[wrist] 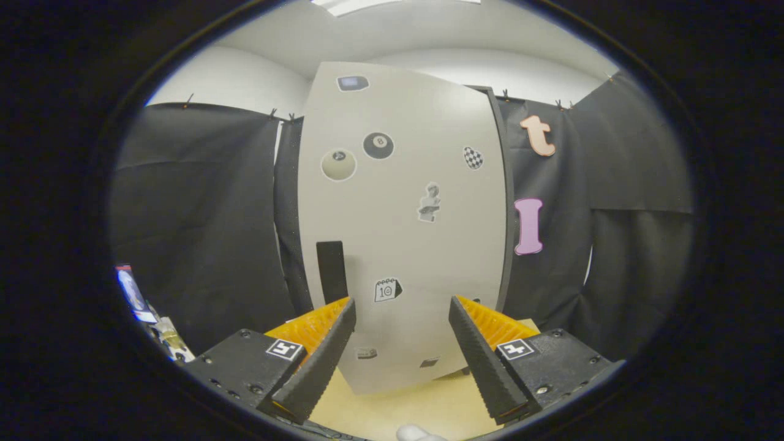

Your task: Open the shoe cabinet door, grab the shoes and put them into the shoe cabinet, then close the shoe cabinet door.

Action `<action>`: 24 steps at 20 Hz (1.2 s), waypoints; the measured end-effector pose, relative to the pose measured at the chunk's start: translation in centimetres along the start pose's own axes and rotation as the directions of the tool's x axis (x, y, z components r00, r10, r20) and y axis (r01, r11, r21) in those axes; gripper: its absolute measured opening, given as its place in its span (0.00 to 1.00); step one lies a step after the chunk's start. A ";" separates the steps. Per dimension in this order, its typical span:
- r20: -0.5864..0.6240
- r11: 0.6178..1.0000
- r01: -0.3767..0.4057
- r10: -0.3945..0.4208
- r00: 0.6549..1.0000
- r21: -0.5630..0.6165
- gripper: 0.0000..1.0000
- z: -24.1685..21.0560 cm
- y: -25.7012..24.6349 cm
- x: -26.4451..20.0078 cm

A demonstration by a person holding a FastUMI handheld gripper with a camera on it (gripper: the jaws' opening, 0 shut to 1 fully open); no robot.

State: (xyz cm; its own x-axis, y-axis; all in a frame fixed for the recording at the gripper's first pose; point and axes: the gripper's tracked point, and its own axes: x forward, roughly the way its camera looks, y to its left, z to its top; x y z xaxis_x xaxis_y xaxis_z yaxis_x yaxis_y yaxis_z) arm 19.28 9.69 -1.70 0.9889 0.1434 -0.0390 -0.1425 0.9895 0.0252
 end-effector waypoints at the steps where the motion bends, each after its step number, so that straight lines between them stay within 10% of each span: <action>1: -0.002 1.000 0.006 -0.006 1.000 -0.001 1.00 0.0 0.1 -0.4; 24: 0.020 0.960 0.279 -0.279 0.960 -0.008 1.00 2.8 -9.0 -15.4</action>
State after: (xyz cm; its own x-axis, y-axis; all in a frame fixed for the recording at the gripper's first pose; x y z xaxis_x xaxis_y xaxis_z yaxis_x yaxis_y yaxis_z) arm 5.49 -1.42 1.50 0.9900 -0.1390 -0.0246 0.1391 0.9903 0.0053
